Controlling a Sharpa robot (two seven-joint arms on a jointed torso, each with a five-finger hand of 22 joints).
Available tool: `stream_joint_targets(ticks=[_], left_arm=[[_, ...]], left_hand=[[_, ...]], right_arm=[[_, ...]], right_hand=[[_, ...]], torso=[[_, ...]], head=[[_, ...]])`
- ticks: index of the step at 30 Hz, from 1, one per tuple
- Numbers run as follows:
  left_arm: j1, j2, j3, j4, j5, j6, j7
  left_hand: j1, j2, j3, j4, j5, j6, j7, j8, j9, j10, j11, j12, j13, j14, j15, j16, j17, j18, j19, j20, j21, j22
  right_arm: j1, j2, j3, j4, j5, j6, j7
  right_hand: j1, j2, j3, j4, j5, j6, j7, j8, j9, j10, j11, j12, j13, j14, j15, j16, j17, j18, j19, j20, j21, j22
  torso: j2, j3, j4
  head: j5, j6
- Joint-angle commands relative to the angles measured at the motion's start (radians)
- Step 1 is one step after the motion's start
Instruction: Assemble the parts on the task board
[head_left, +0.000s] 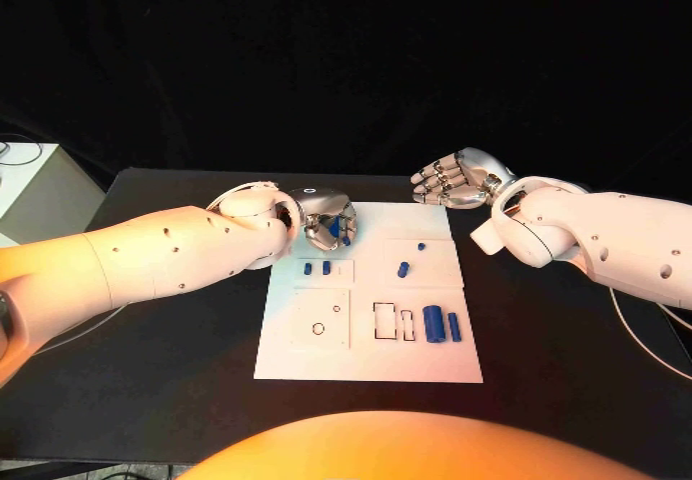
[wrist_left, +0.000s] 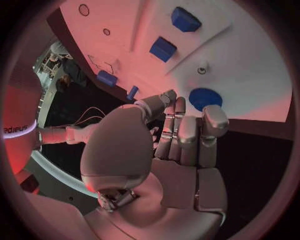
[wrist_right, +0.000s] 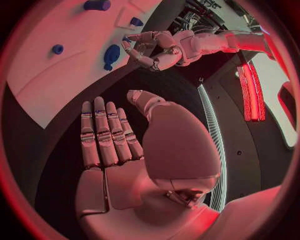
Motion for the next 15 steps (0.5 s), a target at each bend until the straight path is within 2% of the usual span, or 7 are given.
stream_joint_targets(ticks=[1,6,8,11,15], left_arm=[[0.0,-0.018,0.01,0.025,0.036,-0.031,0.017],[0.0,-0.057,0.02,0.054,0.036,-0.008,0.004],[0.0,-0.072,0.022,0.061,0.035,-0.001,-0.001],[-0.001,-0.088,0.023,0.064,0.035,0.011,-0.007],[-0.003,-0.098,0.023,0.058,0.034,0.024,-0.014]], left_hand=[[-0.003,-0.001,-0.001,-0.004,0.004,0.008,-0.002,-0.004,0.001,0.009,-0.002,-0.005,-0.001,0.005,0.001,0.004,0.001,-0.015,0.007,0.0,0.005,0.001],[-0.006,-0.004,-0.004,-0.004,0.004,0.01,-0.002,-0.007,0.002,0.013,0.0,-0.013,-0.003,0.007,0.002,0.005,0.003,-0.016,0.009,0.0,0.007,0.003],[-0.007,-0.005,-0.005,-0.004,0.004,0.01,-0.002,-0.008,0.002,0.014,0.0,-0.014,-0.003,0.007,0.002,0.006,0.004,-0.016,0.009,0.0,0.008,0.004],[-0.007,-0.005,-0.005,-0.004,0.004,0.01,-0.002,-0.008,0.002,0.014,0.0,-0.015,-0.003,0.009,0.002,0.007,0.007,-0.017,0.011,0.0,0.01,0.007],[-0.007,-0.005,-0.006,-0.004,0.004,0.012,-0.002,-0.009,0.003,0.017,0.0,-0.018,-0.003,0.011,0.002,0.009,0.012,-0.018,0.014,0.001,0.014,0.01]], right_arm=[[0.0,-0.002,0.0,0.003,-0.008,0.011,0.008],[0.0,-0.005,0.0,0.004,-0.008,0.009,0.008],[0.0,-0.006,0.0,0.004,-0.008,0.009,0.008],[0.0,-0.008,0.0,0.003,-0.008,0.009,0.008],[0.0,-0.008,0.0,0.003,-0.008,0.009,0.008]], right_hand=[[-0.009,0.002,0.003,0.002,0.003,0.004,0.026,-0.005,-0.001,0.003,0.003,-0.004,-0.001,0.003,0.004,0.003,0.0,0.014,0.007,0.001,-0.003,-0.001],[-0.009,0.002,0.003,0.002,0.003,0.004,0.026,-0.005,-0.001,0.003,0.003,-0.004,-0.001,0.003,0.004,0.003,0.0,0.014,0.007,0.001,-0.003,-0.001],[-0.009,0.002,0.003,0.001,0.003,0.004,0.026,-0.005,-0.001,0.003,0.004,-0.005,-0.001,0.002,0.004,0.002,0.0,0.014,0.007,0.001,-0.004,-0.001],[-0.009,0.002,0.003,0.001,0.003,0.004,0.026,-0.005,-0.001,0.003,0.004,-0.005,-0.001,0.002,0.004,0.002,0.0,0.014,0.007,0.001,-0.004,-0.001],[-0.009,0.002,0.003,0.001,0.003,0.004,0.026,-0.005,-0.001,0.003,0.004,-0.005,-0.001,0.002,0.004,0.002,0.0,0.014,0.007,0.001,-0.004,-0.001]], torso=[[-0.001,0.0007,0.0022],[-0.001,0.0011,0.0007],[0.001,0.0005,-0.0008],[0.001,-0.0005,0.0013],[0.0,0.0003,0.0016]], head=[[0.001,0.0],[0.003,0.0],[0.002,0.0],[0.0,0.0],[0.003,0.0]])
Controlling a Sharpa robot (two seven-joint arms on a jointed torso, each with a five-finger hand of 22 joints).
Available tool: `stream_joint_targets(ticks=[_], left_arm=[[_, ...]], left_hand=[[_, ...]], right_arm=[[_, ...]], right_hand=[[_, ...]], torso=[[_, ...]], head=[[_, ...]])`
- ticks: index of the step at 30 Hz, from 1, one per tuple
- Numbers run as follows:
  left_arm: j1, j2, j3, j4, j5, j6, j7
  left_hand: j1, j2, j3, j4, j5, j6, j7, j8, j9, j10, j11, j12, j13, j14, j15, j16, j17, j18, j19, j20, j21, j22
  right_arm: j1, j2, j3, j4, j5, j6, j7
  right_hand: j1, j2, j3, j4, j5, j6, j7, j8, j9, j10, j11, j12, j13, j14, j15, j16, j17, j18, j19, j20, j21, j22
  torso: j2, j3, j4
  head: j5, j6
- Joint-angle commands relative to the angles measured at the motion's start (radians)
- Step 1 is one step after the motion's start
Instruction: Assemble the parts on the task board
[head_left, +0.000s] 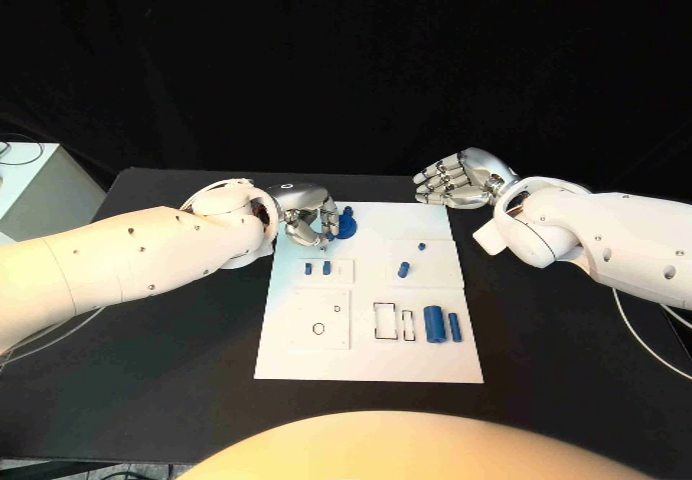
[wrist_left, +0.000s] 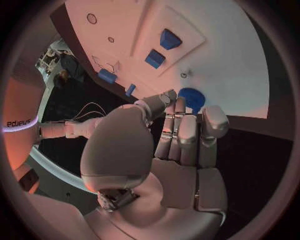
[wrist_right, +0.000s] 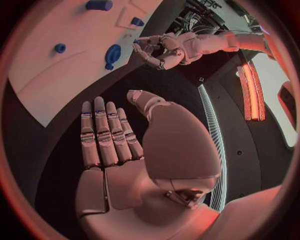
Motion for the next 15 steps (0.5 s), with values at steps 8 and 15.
stream_joint_targets(ticks=[8,15], left_arm=[[-0.015,-0.009,0.001,-0.014,0.005,0.041,-0.024],[-0.018,-0.011,0.0,-0.02,0.001,0.056,-0.034]], left_hand=[[-0.012,-0.007,-0.008,0.001,0.004,0.011,0.002,-0.008,0.002,0.013,0.001,-0.013,-0.002,0.007,0.0,0.006,-0.001,-0.017,0.006,-0.003,0.004,0.0],[-0.012,-0.008,-0.009,0.001,0.004,0.01,0.002,-0.01,0.002,0.014,0.001,-0.017,-0.003,0.007,0.0,0.005,-0.002,-0.018,0.006,-0.003,0.004,0.0]], right_arm=[[0.0,0.0,0.0,0.0,-0.008,0.009,0.009],[0.0,0.0,0.0,0.0,-0.008,0.009,0.009]], right_hand=[[-0.011,0.002,0.004,0.002,0.002,0.004,0.026,-0.006,-0.001,0.003,0.004,-0.005,-0.001,0.0,0.005,0.001,0.0,0.014,0.006,0.002,-0.005,-0.002],[-0.011,0.002,0.004,0.002,0.002,0.005,0.026,-0.006,-0.001,0.003,0.004,-0.005,-0.001,-0.001,0.005,0.001,0.0,0.014,0.005,0.002,-0.006,-0.002]], torso=[[0.0,-0.0011,-0.0018],[0.001,0.0005,-0.0015]], head=[[0.005,0.0],[0.004,0.0]])
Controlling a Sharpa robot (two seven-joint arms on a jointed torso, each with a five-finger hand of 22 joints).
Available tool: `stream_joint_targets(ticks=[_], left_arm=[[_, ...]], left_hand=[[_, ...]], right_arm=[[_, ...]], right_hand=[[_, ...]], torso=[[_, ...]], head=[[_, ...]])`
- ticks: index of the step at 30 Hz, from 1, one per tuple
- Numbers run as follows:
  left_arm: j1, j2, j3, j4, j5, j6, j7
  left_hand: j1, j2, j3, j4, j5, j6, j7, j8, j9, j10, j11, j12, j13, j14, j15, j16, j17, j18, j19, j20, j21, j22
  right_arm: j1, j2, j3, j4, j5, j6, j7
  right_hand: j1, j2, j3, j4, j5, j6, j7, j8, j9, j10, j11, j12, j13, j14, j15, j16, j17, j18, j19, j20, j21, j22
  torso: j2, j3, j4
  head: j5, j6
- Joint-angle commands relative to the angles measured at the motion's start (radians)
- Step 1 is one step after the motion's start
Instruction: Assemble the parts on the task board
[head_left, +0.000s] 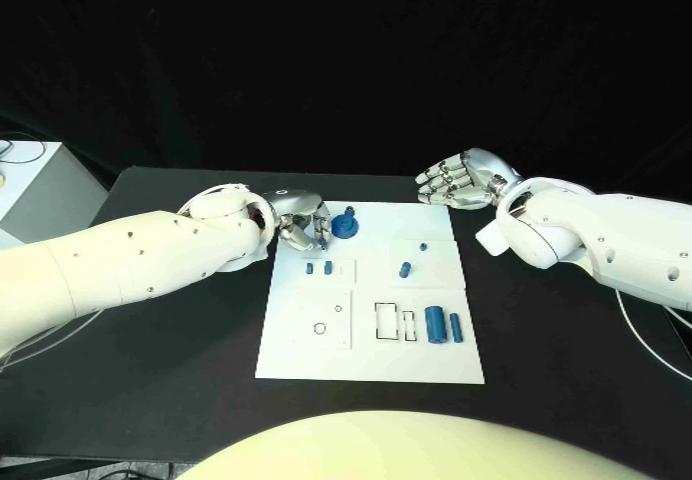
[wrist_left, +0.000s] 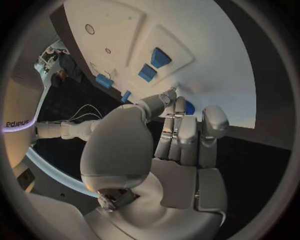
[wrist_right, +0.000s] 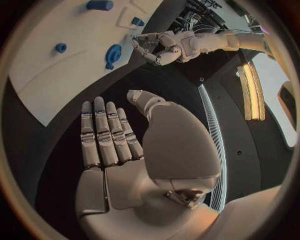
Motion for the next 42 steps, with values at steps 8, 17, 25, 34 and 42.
stream_joint_targets(ticks=[8,17,25,34,42], left_arm=[[-0.001,0.003,0.001,-0.003,-0.004,0.041,-0.018],[-0.002,0.007,0.001,-0.002,-0.005,0.044,-0.018],[-0.002,0.013,0.001,-0.005,-0.005,0.045,-0.018],[-0.004,0.017,0.0,-0.004,-0.005,0.048,-0.016],[-0.004,0.019,-0.001,-0.004,-0.007,0.057,-0.019]], left_hand=[[-0.009,-0.004,-0.007,-0.002,0.004,0.006,-0.002,-0.004,-0.001,0.006,0.001,-0.008,-0.001,0.007,0.0,0.005,-0.002,-0.017,0.002,0.001,0.003,-0.002],[-0.009,-0.005,-0.008,-0.002,0.004,0.006,-0.001,-0.005,-0.001,0.007,0.001,-0.01,-0.002,0.006,0.0,0.005,-0.002,-0.017,0.002,0.001,0.003,-0.002],[-0.009,-0.005,-0.008,-0.001,0.004,0.006,-0.001,-0.006,-0.001,0.007,0.001,-0.012,-0.002,0.005,0.001,0.005,-0.004,-0.017,0.001,0.002,0.002,-0.003],[-0.009,-0.005,-0.008,-0.001,0.004,0.005,-0.001,-0.007,-0.001,0.008,0.002,-0.013,-0.002,0.005,0.001,0.005,-0.004,-0.017,0.001,0.002,0.003,-0.002],[-0.008,-0.004,-0.009,-0.002,0.004,0.008,-0.002,-0.008,-0.001,0.011,0.001,-0.015,-0.002,0.005,0.001,0.005,-0.003,-0.018,0.003,0.002,0.005,0.0]], right_arm=[[0.0,0.001,0.0,0.001,-0.008,0.008,0.009],[0.0,0.001,0.0,0.0,-0.008,0.009,0.009],[0.0,0.002,0.0,0.0,-0.008,0.01,0.01],[0.0,0.003,0.0,-0.001,-0.008,0.011,0.01],[0.0,0.004,0.0,-0.002,-0.008,0.013,0.009]], right_hand=[[-0.011,0.002,0.004,0.001,0.001,0.005,0.026,-0.006,-0.001,0.003,0.004,-0.006,-0.001,-0.001,0.005,0.001,0.0,0.014,0.005,0.002,-0.006,-0.001],[-0.012,0.002,0.004,0.001,0.001,0.005,0.026,-0.006,-0.001,0.003,0.004,-0.006,-0.001,-0.002,0.005,0.0,-0.001,0.014,0.005,0.002,-0.007,-0.001],[-0.012,0.002,0.005,0.001,0.001,0.005,0.026,-0.007,-0.001,0.002,0.004,-0.006,-0.001,-0.003,0.005,0.0,-0.001,0.014,0.004,0.002,-0.007,-0.002],[-0.012,0.002,0.005,0.001,0.001,0.005,0.026,-0.007,-0.001,0.002,0.004,-0.006,-0.001,-0.003,0.005,0.0,-0.001,0.014,0.004,0.002,-0.007,-0.002],[-0.012,0.002,0.005,0.001,0.001,0.005,0.026,-0.007,-0.001,0.002,0.004,-0.006,-0.001,-0.003,0.005,0.0,-0.001,0.014,0.004,0.002,-0.007,-0.002]], torso=[[0.0,0.0009,-0.0005],[0.001,0.0006,-0.0005],[0.001,0.0003,-0.0002],[0.001,0.0007,-0.0003],[0.0,0.0011,-0.0002]], head=[[0.001,0.0],[0.001,0.0],[0.0,0.0],[0.0,0.0],[0.001,0.0]])
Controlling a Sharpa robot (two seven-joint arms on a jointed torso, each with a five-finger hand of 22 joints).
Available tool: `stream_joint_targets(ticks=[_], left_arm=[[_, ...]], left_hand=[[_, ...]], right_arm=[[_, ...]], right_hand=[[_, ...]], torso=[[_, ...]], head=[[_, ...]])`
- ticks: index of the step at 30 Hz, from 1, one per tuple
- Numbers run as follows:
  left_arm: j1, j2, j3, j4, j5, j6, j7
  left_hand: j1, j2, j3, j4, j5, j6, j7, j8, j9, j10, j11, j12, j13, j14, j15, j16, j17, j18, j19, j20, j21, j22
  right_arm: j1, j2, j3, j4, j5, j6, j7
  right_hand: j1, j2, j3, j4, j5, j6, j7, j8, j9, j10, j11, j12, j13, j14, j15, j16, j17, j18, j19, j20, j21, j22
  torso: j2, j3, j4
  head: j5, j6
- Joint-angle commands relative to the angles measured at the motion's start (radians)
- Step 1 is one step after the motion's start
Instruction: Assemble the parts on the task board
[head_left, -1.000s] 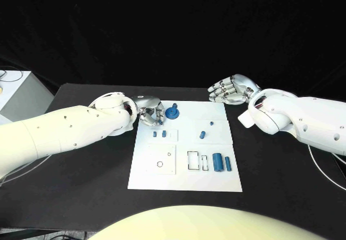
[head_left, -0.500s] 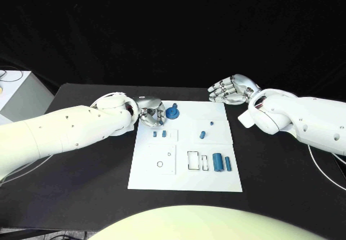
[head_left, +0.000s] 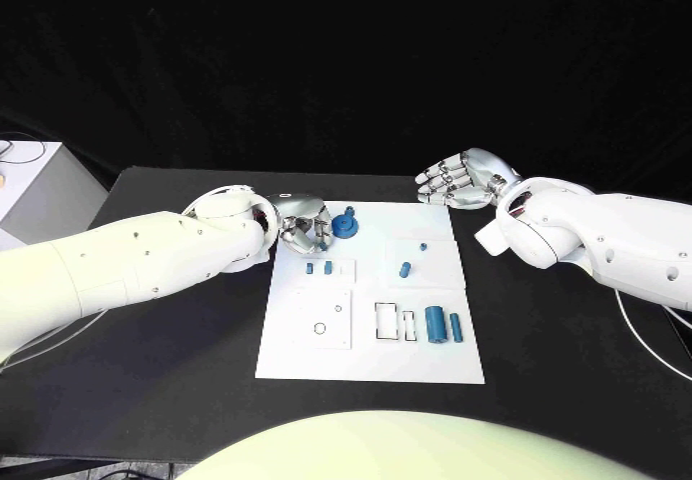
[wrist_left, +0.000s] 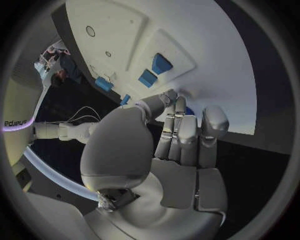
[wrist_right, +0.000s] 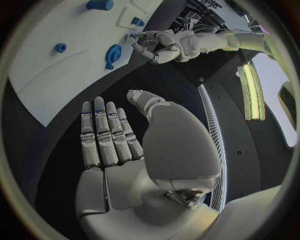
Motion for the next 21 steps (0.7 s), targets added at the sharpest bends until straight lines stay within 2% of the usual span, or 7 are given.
stream_joint_targets(ticks=[1,12,17,21], left_arm=[[-0.001,0.004,0.0,0.002,-0.004,0.026,0.0],[-0.001,0.01,-0.004,-0.002,-0.011,0.057,-0.014],[-0.002,0.009,-0.005,-0.001,-0.013,0.056,-0.012],[-0.002,0.009,-0.005,-0.002,-0.013,0.05,-0.011]], left_hand=[[-0.009,-0.003,-0.007,0.001,0.006,0.01,0.0,0.002,0.003,0.01,-0.002,-0.005,-0.001,0.006,0.0,0.006,0.001,-0.018,0.003,0.002,0.005,0.001],[-0.012,-0.013,-0.03,0.0,0.005,0.01,-0.004,-0.004,0.004,0.01,-0.008,0.01,0.015,0.005,-0.004,0.012,0.009,-0.017,-0.001,0.002,0.002,0.0],[-0.008,-0.013,-0.045,-0.001,0.006,0.005,-0.005,-0.011,0.002,-0.019,-0.009,0.061,0.05,0.006,-0.005,0.021,0.018,-0.017,-0.003,0.0,0.0,0.0],[-0.016,-0.019,-0.054,0.004,0.005,-0.027,-0.003,-0.03,-0.006,-0.064,-0.004,0.102,0.078,0.003,0.0,0.026,0.019,-0.017,-0.005,0.003,-0.003,-0.002]], right_arm=[[0.0,0.001,0.0,0.0,-0.008,0.013,0.009],[0.0,0.002,0.0,-0.001,-0.008,0.012,0.009],[0.0,0.001,0.0,-0.001,-0.008,0.013,0.008],[0.0,0.001,0.0,-0.001,-0.008,0.013,0.008]], right_hand=[[-0.012,0.002,0.005,0.001,0.001,0.005,0.026,-0.007,-0.001,0.002,0.004,-0.006,-0.001,-0.003,0.005,0.0,-0.001,0.014,0.004,0.002,-0.003,-0.002],[-0.013,0.001,0.006,0.001,0.001,0.005,0.026,-0.007,-0.001,0.002,0.004,-0.007,-0.001,-0.005,0.006,-0.001,-0.001,0.014,0.003,0.003,-0.005,-0.002],[-0.013,0.001,0.006,0.001,0.001,0.005,0.026,-0.007,-0.001,0.002,0.004,-0.007,-0.001,-0.005,0.006,-0.001,-0.001,0.014,0.003,0.003,-0.005,-0.002],[-0.013,0.001,0.006,0.001,0.001,0.005,0.026,-0.007,-0.001,0.002,0.004,-0.007,-0.001,-0.005,0.006,-0.001,-0.001,0.014,0.003,0.003,-0.005,-0.002]], torso=[[0.0,0.0004,0.0002],[0.0,-0.0002,-0.0004],[-0.001,0.0001,0.0002],[-0.001,0.0001,0.0005]], head=[[0.001,0.0],[0.001,0.0],[-0.001,0.0],[0.0,0.0]])
